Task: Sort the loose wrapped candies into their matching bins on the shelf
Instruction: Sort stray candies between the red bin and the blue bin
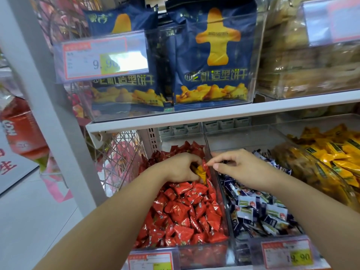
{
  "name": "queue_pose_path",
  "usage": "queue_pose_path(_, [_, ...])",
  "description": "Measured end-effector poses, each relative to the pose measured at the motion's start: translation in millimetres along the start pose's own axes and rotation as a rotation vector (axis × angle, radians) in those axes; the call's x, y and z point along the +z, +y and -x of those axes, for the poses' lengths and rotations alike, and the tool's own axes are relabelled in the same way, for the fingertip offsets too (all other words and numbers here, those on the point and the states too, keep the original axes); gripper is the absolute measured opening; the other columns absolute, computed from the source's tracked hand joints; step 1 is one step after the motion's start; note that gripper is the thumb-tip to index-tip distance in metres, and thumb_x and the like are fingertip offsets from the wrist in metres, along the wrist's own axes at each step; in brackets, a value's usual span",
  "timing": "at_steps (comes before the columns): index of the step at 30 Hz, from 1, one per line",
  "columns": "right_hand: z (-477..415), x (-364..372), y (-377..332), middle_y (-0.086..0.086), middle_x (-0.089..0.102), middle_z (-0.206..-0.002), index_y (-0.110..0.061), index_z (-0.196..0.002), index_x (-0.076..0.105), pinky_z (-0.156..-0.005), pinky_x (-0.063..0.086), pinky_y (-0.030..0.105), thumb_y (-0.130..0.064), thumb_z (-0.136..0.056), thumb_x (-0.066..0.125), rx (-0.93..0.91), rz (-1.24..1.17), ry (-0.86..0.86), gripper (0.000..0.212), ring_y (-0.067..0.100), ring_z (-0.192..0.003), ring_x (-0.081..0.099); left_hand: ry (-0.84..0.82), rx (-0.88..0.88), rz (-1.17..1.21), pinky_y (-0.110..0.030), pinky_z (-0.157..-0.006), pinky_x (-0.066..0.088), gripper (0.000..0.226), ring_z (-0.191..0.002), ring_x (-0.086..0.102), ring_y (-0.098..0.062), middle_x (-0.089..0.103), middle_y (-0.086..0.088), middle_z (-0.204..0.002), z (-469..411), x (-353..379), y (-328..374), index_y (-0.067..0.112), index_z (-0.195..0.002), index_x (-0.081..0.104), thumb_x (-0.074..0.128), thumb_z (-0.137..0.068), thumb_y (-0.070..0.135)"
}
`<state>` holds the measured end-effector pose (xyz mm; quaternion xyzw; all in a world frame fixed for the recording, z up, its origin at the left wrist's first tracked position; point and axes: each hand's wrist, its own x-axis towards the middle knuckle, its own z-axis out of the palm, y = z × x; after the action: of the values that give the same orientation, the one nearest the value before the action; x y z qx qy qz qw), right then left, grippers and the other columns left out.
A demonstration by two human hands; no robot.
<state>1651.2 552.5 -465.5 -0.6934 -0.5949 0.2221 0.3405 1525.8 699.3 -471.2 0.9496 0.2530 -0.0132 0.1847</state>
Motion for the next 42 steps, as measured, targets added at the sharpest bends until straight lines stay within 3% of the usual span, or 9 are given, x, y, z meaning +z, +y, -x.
queue_pose_path(7, [1.5, -1.5, -0.6, -0.025, 0.053, -0.106, -0.031, -0.108, 0.067, -0.051, 0.033, 0.000, -0.028, -0.096, 0.051, -0.002, 0.033, 0.020, 0.021, -0.026, -0.066, 0.051, 0.139, 0.002, -0.007, 0.001, -0.052, 0.031, 0.048, -0.059, 0.042, 0.006, 0.047, 0.020, -0.076, 17.7, -7.1, -2.3, 0.021, -0.128, 0.057, 0.072, -0.083, 0.023])
queue_pose_path(14, [0.4, 1.6, 2.0, -0.014, 0.058, -0.127, -0.035, -0.109, 0.066, -0.076, 0.036, 0.008, -0.029, -0.096, 0.050, -0.004, 0.047, 0.044, 0.021, -0.007, -0.106, 0.049, 0.312, -0.036, -0.027, -0.019, -0.073, 0.046, 0.044, -0.081, 0.057, -0.005, 0.065, 0.008, -0.112, 40.8, -10.5, -12.0, 0.029, -0.125, 0.060, 0.071, -0.082, 0.034])
queue_pose_path(18, [1.7, 6.0, 1.9, -0.010, 0.054, -0.134, -0.032, -0.113, 0.065, -0.077, 0.037, 0.011, -0.026, -0.097, 0.049, -0.011, 0.050, 0.064, 0.024, -0.001, -0.107, 0.051, 0.515, -0.078, 0.192, -0.010, -0.047, 0.030, 0.038, -0.044, 0.045, 0.003, 0.056, 0.015, -0.053, 63.6, -13.8, -13.0, 0.030, -0.119, 0.063, 0.072, -0.082, 0.032])
queue_pose_path(21, [6.3, 5.7, -1.6, -0.010, 0.054, -0.134, -0.030, -0.115, 0.065, -0.089, 0.036, 0.015, -0.024, -0.096, 0.052, -0.014, 0.031, 0.079, 0.024, 0.003, -0.110, 0.054, 0.584, -0.076, 0.389, -0.008, -0.041, 0.027, 0.032, -0.031, 0.036, 0.001, 0.044, 0.013, -0.037, 81.3, -13.6, -4.3, 0.024, -0.115, 0.065, 0.071, -0.083, 0.025])
queue_pose_path(25, [18.5, 4.3, -5.6, -0.014, 0.058, -0.120, -0.034, -0.122, 0.058, -0.083, 0.037, 0.010, -0.027, -0.093, 0.057, -0.050, 0.021, 0.107, 0.030, -0.015, -0.088, 0.050, 0.560, -0.077, 0.551, -0.009, -0.056, 0.039, 0.027, -0.050, 0.056, -0.002, 0.067, -0.002, -0.055, 94.3, -4.8, 1.1, 0.038, -0.102, 0.069, 0.074, -0.076, 0.038])
queue_pose_path(29, [30.3, 15.9, -12.7, -0.022, 0.054, -0.121, -0.038, -0.129, 0.051, -0.090, 0.032, 0.008, -0.032, -0.086, 0.066, -0.129, 0.002, 0.114, 0.045, -0.016, -0.104, 0.043, 0.487, -0.038, 0.705, -0.031, -0.087, 0.052, 0.023, -0.081, 0.071, -0.023, 0.075, -0.001, -0.087, 96.6, 3.8, 9.6, 0.036, -0.098, 0.072, 0.077, -0.076, 0.028])
queue_pose_path(33, [32.4, 26.4, -14.3, -0.018, 0.065, -0.105, -0.038, -0.116, 0.061, -0.089, 0.042, 0.022, -0.032, -0.083, 0.069, -0.185, 0.042, 0.189, 0.035, -0.001, -0.103, 0.053, 0.399, -0.041, 0.794, -0.015, -0.072, 0.049, 0.024, -0.077, 0.071, -0.014, 0.074, 0.004, -0.091, 100.5, 10.4, 25.7, 0.020, -0.104, 0.070, 0.071, -0.081, 0.013])
queue_pose_path(37, [33.2, 25.1, -15.0, -0.018, 0.066, -0.103, -0.032, -0.115, 0.064, -0.078, 0.040, 0.008, -0.030, -0.086, 0.066, -0.150, -0.085, 0.225, 0.029, -0.006, -0.097, 0.056, 0.419, -0.054, 0.831, -0.011, -0.069, 0.047, 0.023, -0.079, 0.071, -0.012, 0.073, 0.003, -0.091, 104.1, 11.3, 32.0, 0.021, -0.104, 0.070, 0.071, -0.082, 0.016])
queue_pose_path(42, [40.1, 3.0, -18.1, -0.017, 0.066, -0.101, -0.030, -0.112, 0.064, -0.083, 0.047, 0.022, -0.027, -0.087, 0.065, -0.108, -0.219, 0.355, 0.026, 0.001, -0.094, 0.060, 0.435, 0.022, 0.810, -0.012, -0.076, 0.050, 0.021, -0.084, 0.071, -0.012, 0.073, 0.004, -0.094, 88.4, -6.5, 55.9, 0.026, -0.103, 0.069, 0.070, -0.083, 0.021])
